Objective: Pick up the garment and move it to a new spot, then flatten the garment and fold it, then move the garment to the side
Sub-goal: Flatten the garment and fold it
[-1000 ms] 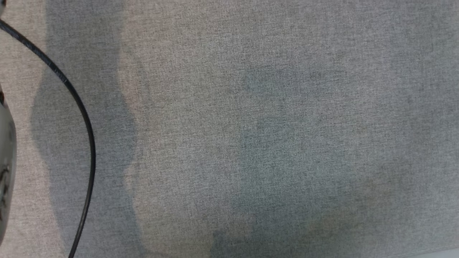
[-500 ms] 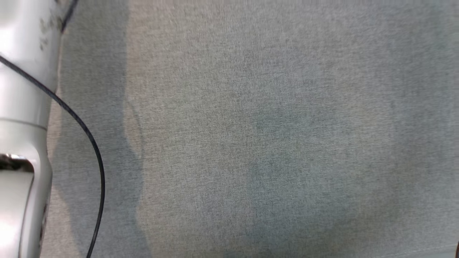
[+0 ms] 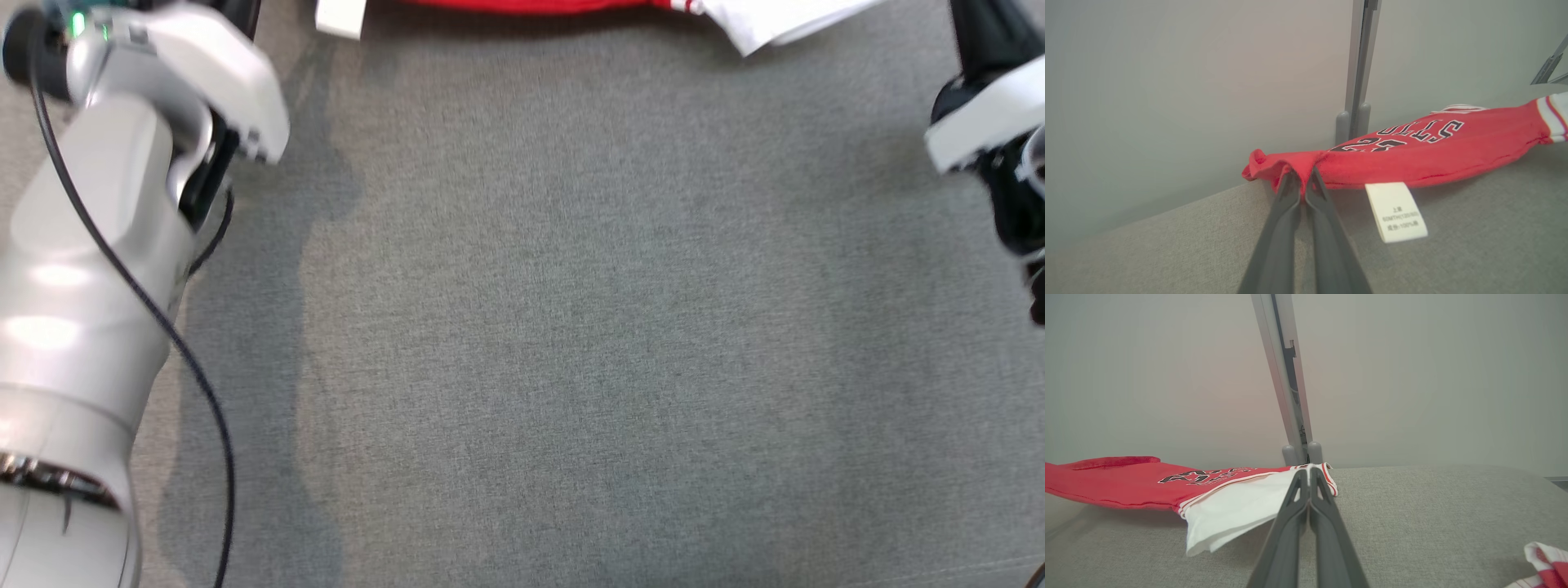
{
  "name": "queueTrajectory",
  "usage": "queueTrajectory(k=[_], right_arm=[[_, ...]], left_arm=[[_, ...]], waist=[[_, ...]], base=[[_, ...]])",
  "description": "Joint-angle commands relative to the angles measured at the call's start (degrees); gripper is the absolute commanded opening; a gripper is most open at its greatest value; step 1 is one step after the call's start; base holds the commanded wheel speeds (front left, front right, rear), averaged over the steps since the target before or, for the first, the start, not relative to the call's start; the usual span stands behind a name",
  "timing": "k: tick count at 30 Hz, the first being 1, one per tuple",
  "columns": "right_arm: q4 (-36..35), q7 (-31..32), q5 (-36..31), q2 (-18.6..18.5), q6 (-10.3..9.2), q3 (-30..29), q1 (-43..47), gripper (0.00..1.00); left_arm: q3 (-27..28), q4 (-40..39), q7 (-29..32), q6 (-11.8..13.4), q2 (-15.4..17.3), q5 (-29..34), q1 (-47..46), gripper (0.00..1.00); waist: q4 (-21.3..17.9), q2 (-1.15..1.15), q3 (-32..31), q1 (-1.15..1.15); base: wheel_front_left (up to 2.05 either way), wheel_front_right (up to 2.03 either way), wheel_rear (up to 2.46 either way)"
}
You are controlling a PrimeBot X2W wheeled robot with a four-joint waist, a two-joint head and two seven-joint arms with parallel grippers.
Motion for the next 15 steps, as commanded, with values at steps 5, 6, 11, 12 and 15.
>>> queueTrajectory(k=[5,6,11,12,15], right_arm=[[1.91,-0.08,3.85,-0.43,-0.02,4.9,3.52,0.0],[2.15,0.04,4.72,-0.58,-0.02,5.98,3.97,0.0],[3.35,0.83,8.8,-1.12,-0.02,10.3,6.28,0.0],[3.36,1.05,9.48,-1.24,-0.02,11.11,6.69,0.0],[3.09,1.82,11.7,-1.62,-0.02,13.57,8.05,0.0]], left_arm=[[-4.85,0.02,3.58,0.02,3.32,-2.24,5.33,0.0],[-5.53,-0.15,4.26,0.02,3.81,-2.97,6.26,0.0],[-9.32,-1.61,6.96,0.02,5.85,-5.64,10.82,0.0],[-10.53,-2.18,7.26,0.02,6.34,-5.64,11.63,0.0],[-14.07,-3.91,8.14,0.03,7.67,-6.35,14.15,0.0]], waist=[[0.06,0.0,-5.1,0.0],[0.05,0.0,-5.81,0.0],[0.06,0.0,-9.01,0.0],[0.09,0.0,-9.58,0.0],[0.15,0.0,-11.36,0.0]], base=[[0.0,0.0,0.0],[0.0,0.0,0.0],[0.0,0.0,0.0],[0.0,0.0,0.0],[0.0,0.0,0.0]])
